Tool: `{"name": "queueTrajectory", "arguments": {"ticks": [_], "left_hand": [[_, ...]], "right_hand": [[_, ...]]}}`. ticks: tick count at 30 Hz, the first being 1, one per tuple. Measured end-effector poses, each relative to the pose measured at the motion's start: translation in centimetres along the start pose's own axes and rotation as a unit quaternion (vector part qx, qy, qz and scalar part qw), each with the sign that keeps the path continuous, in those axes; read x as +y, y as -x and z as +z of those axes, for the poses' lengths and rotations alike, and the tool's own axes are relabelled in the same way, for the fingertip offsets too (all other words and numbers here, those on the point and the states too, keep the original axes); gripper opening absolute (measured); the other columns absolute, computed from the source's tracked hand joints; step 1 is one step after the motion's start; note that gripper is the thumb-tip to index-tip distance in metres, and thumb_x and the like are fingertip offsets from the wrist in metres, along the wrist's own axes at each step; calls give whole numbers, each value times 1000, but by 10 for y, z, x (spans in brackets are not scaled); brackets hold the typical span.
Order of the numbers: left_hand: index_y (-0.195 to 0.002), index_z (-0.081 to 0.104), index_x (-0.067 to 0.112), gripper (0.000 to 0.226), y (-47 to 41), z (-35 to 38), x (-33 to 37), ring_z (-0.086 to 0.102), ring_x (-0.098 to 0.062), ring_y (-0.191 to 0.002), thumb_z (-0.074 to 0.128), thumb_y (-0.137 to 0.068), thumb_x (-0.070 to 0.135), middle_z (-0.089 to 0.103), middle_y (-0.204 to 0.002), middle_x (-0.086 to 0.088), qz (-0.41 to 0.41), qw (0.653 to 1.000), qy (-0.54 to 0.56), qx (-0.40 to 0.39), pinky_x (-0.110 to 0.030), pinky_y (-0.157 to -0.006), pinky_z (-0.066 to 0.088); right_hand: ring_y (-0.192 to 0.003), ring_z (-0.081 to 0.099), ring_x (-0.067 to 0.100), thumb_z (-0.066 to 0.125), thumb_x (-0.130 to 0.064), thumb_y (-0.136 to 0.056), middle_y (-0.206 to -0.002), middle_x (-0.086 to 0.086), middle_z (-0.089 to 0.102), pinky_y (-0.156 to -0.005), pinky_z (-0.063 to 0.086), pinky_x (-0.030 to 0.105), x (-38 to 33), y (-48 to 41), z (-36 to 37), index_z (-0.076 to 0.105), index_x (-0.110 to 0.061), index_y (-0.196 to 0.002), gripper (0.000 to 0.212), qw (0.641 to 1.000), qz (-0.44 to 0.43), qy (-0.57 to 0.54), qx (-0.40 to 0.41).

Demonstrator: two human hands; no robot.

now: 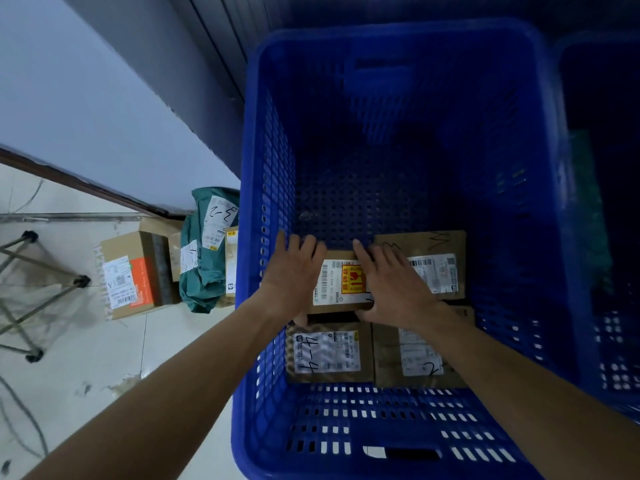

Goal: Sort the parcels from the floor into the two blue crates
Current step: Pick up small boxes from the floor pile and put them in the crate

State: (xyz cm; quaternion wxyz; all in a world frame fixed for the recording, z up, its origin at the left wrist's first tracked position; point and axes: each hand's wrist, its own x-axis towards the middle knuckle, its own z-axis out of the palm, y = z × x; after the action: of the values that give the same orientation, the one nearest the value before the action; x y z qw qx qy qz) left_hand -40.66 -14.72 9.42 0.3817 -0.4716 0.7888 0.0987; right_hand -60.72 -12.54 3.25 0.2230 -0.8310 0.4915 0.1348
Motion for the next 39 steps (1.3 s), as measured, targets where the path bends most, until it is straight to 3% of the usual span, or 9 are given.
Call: {"name": "queueTrajectory", "arguments": {"ticks": [4, 8, 10, 14, 18, 26, 39], "left_hand": [[-150, 9, 1, 106, -14, 9, 2, 27, -43, -141, 76, -79, 42, 31, -146, -21, -46, 998, -30, -32, -57, -121, 11], [-150, 4, -7, 103, -25, 25, 10, 24, -46, -144, 64, -88, 48, 29, -150, -27, -77, 993, -85, -36, -57, -121, 12], [-151, -3, -10, 113, -29, 25, 11, 23, -46, -144, 67, -86, 51, 24, -153, -30, -66, 995, -72, -30, -54, -121, 14], [-152, -7, -10, 148, -29, 17, 4, 34, -41, -140, 86, -61, 59, 20, -156, -31, -35, 998, 23, -44, -46, -116, 30], [-151, -10, -13, 140, -33, 17, 10, 30, -44, -143, 85, -69, 49, 16, -157, -35, -41, 996, 54, -53, -46, -116, 31], [-149, -10, -16, 155, -52, 32, 14, 31, -47, -141, 90, -55, 56, 20, -154, -38, -51, 994, 47, -80, -47, -116, 32], [-149, -6, -17, 147, -84, 62, 26, 37, -46, -137, 88, -61, 53, 25, -150, -40, -58, 994, 52, -77, -46, -113, 33]], "right_hand": [[-117, 46, 30, 66, -74, -66, -129, 10, 46, -107, 38, 46, -3, -2, -6, 12, -9, -160, 127, 998, -28, 51, 32], [-119, 44, 30, 63, -78, -72, -132, 10, 42, -108, 38, 45, -5, -14, -2, 12, -10, -160, 123, 994, -44, 98, 20], [-118, 45, 29, 62, -82, -71, -133, 10, 44, -107, 38, 44, -1, -14, -1, 13, -9, -160, 125, 993, -47, 108, 29], [-125, 41, 28, 58, -84, -73, -140, 10, 39, -111, 33, 43, -1, -15, -3, 2, -11, -161, 127, 992, -45, 114, 1], [-132, 37, 30, 60, -80, -77, -145, 11, 33, -115, 29, 44, -5, -16, -5, -4, -12, -160, 126, 993, -39, 106, -21], [-140, 31, 36, 62, -76, -79, -151, 16, 30, -120, 23, 49, -8, -29, 14, -9, -11, -160, 125, 994, -14, 104, -40], [-150, 16, 40, 61, -72, -84, -162, 21, 15, -124, 14, 47, -1, -55, 53, -20, -11, -157, 125, 988, 7, 132, -79]]}}
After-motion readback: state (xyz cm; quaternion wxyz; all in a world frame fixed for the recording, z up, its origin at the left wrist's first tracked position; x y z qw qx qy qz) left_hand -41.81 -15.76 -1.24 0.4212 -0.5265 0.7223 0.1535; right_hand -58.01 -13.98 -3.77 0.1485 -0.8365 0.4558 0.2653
